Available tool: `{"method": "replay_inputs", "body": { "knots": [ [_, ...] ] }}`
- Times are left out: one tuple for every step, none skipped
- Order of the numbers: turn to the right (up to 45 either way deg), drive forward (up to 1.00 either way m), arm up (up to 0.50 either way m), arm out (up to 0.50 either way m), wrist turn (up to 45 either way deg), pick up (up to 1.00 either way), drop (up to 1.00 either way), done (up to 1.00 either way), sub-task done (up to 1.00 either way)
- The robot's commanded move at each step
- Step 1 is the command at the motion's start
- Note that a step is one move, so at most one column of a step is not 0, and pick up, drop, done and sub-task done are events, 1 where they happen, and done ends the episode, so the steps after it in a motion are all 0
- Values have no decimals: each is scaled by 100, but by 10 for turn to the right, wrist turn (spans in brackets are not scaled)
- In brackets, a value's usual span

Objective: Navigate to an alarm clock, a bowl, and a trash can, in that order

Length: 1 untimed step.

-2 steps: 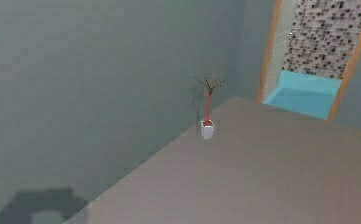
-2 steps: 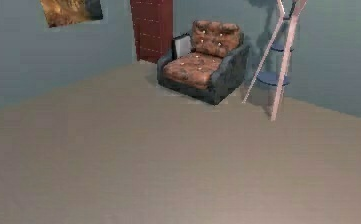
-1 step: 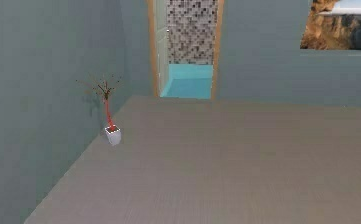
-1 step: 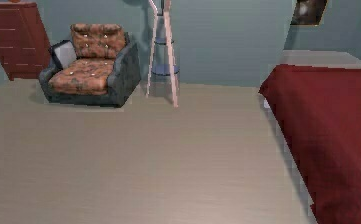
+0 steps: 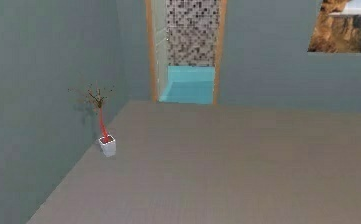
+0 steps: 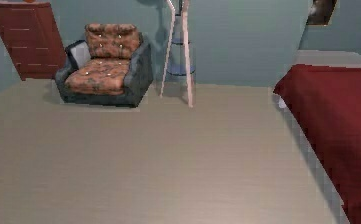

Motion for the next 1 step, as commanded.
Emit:
{"method": "replay_inputs", "body": {
  "knots": [
    [0, 100, 0, 0, 0, 0, 0, 0, 0]
  ]
}}
